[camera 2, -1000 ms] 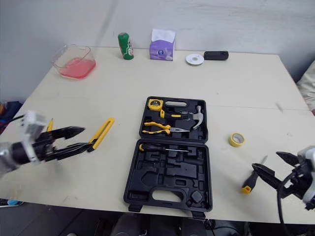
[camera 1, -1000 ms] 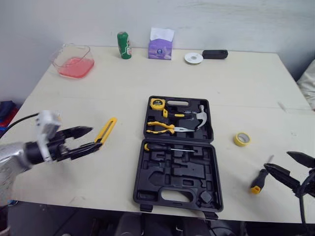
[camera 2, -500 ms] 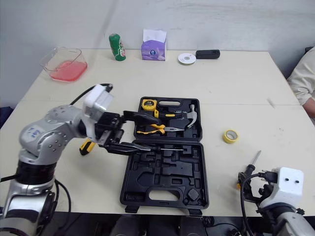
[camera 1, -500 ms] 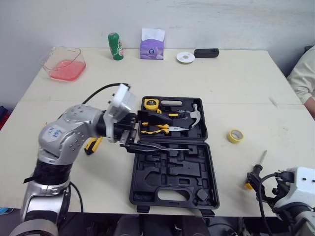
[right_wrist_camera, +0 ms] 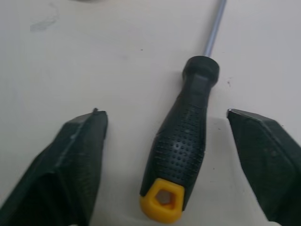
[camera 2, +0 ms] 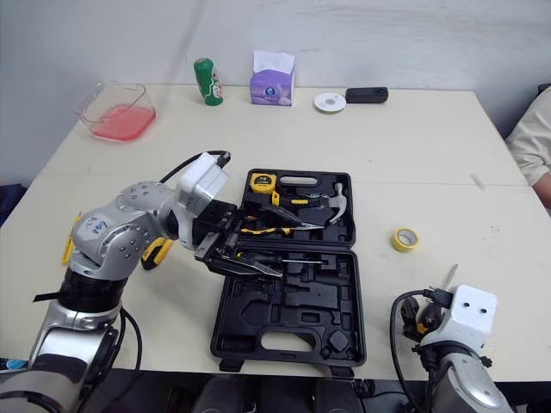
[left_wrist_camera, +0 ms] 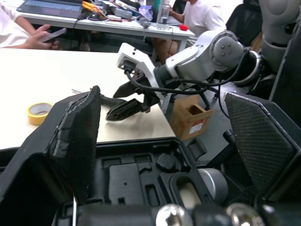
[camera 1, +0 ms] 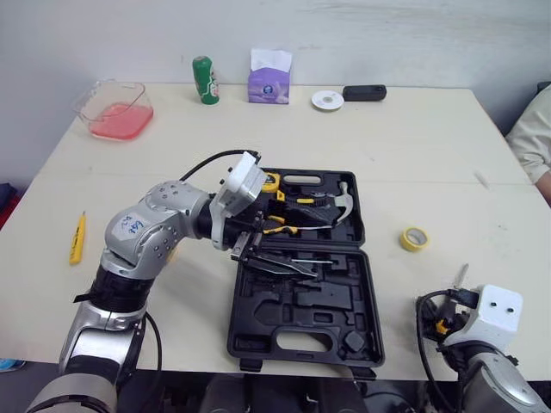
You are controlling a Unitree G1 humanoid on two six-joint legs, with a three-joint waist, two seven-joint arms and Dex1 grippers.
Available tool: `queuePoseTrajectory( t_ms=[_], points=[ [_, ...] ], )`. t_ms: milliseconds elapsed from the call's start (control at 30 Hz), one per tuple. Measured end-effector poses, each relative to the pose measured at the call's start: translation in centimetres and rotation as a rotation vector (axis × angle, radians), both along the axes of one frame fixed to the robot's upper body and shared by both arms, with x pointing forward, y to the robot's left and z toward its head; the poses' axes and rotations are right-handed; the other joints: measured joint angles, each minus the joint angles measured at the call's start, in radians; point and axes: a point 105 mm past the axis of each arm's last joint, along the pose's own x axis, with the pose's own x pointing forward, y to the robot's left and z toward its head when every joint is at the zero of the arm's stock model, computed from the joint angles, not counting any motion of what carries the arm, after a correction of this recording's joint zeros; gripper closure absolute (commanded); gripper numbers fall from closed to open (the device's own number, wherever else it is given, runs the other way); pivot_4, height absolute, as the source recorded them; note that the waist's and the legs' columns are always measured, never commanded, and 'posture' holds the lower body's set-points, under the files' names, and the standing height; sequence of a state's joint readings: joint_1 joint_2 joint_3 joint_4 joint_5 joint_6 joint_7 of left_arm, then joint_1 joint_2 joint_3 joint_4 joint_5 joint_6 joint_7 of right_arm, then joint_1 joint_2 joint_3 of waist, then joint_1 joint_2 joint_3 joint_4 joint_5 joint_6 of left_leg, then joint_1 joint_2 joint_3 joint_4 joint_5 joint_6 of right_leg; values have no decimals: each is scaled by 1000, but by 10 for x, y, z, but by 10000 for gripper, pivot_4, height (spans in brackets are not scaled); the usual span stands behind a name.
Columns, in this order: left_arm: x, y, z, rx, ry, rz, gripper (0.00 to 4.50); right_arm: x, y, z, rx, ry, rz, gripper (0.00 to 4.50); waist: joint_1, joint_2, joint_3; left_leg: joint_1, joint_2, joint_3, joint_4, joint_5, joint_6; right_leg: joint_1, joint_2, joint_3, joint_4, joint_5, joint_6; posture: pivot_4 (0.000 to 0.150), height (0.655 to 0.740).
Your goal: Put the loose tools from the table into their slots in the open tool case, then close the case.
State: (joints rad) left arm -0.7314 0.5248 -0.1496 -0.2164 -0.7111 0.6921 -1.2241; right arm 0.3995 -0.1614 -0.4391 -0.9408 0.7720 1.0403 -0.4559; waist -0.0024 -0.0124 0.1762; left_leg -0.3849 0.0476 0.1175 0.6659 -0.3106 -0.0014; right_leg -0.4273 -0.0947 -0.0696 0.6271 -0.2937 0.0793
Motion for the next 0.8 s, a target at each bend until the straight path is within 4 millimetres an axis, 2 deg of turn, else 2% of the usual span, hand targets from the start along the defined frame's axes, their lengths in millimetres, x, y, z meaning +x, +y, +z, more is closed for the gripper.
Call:
queuePoseTrajectory(
  t_ms=[67,133,233,333,500,667,700,733,800],
  points=[
    [1,0,1,-2,-17,2,0,-2,-4,-1,-3,0,-54,28106,1,0,0,0,0,-1,0,0,0,0,0,-1,0,0,0,1500,7244],
    [2,0,1,-2,-16,3,0,-3,-7,-1,8,-12,-103,34873,2,0,0,-1,1,-2,0,0,-1,0,0,-2,0,0,0,1500,7244],
    [1,1,1,-2,-14,0,0,-6,-13,0,22,-24,-169,34846,1,0,0,-2,1,-3,0,1,-1,0,0,-3,0,0,-1,1500,7244],
    [2,3,-1,1,-8,8,0,4,-18,17,-15,-116,-126,34846,-1,0,0,-2,0,-3,0,1,0,0,-1,-3,0,0,0,1500,7244],
    [4,14,-12,28,18,65,0,30,-9,70,-124,-311,208,34846,-11,0,0,0,0,0,0,0,2,0,0,-1,0,1,2,1500,7244],
    [5,29,-23,69,28,156,0,42,8,86,-124,-300,528,34846,-3,-1,1,0,0,0,0,0,2,0,0,0,0,0,1,1500,7244],
    [6,35,-27,84,22,186,0,45,16,88,-125,-288,628,34846,-4,-1,1,0,0,1,1,0,3,0,0,0,0,1,1,1500,7244],
    [6,48,-38,133,23,246,0,48,35,94,-140,-260,832,34846,-13,0,1,2,0,2,0,-3,9,0,0,0,1,1,2,1500,7244],
    [7,63,-51,190,34,308,0,48,56,101,-129,-249,1048,34846,-15,-2,2,3,1,-1,0,-4,10,1,1,0,0,0,1,1500,7244]
  ],
)
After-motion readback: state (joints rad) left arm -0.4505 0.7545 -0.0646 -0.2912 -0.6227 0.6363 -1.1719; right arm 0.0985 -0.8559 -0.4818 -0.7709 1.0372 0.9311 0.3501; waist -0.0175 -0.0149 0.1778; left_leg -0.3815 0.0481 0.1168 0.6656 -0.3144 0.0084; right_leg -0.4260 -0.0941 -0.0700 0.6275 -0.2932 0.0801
